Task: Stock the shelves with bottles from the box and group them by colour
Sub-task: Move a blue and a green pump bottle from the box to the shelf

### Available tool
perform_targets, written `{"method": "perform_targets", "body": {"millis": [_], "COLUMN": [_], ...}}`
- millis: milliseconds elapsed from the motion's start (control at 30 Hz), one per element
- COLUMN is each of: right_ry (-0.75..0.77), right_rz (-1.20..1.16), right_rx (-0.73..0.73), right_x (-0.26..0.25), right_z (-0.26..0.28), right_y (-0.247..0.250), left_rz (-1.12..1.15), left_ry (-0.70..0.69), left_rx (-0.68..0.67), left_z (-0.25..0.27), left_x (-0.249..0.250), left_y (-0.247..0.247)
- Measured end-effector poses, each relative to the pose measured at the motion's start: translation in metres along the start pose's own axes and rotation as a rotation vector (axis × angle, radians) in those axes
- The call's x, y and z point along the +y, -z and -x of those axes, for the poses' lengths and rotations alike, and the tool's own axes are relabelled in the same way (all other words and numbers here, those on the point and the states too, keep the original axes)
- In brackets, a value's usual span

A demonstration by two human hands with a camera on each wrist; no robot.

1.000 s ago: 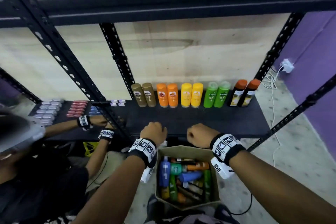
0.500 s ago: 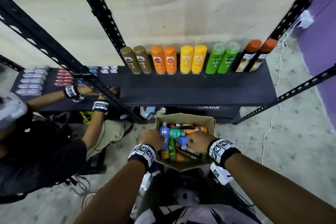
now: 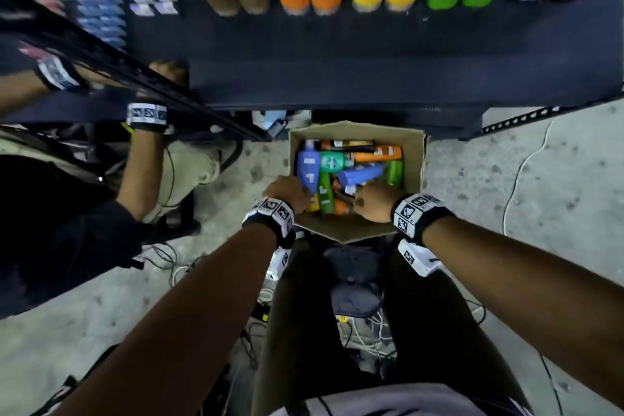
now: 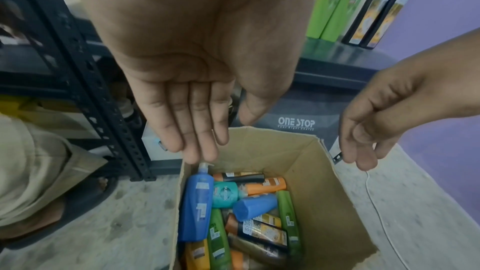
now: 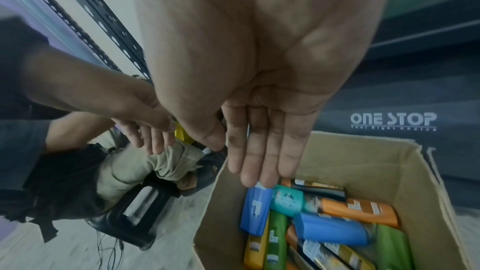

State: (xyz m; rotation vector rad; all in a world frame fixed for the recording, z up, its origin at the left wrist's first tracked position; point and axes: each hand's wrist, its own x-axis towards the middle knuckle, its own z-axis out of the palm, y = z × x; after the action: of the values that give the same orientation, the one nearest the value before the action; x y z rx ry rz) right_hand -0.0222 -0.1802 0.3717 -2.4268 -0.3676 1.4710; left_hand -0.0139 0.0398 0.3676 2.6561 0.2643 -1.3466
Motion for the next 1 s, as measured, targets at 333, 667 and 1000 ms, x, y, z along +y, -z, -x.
{"method": "perform_targets", "body": {"millis": [333,667,1000], "right_ry": [0.04,-0.038,0.004], "right_rz": [-0.061,-0.169,-0.271], "right_rx": [-0.06,-0.03,-0.042], "right_x": [0.039,0.075,0.106], "right_z": [-0.133,-0.235,-0.303], "right_y": [-0.059,-0.113,-0.152], "left_rz": [0.005,0.095,0.471], "left_ry": [0.022,0.022,0.228], "left_rx": [-0.054,-0.083,0.11], "left_z": [-0.134,-0.245,-0.308], "left_x": [0.007,-0.003,0.01], "left_y": [-0.083,-0.154,-0.203]}}
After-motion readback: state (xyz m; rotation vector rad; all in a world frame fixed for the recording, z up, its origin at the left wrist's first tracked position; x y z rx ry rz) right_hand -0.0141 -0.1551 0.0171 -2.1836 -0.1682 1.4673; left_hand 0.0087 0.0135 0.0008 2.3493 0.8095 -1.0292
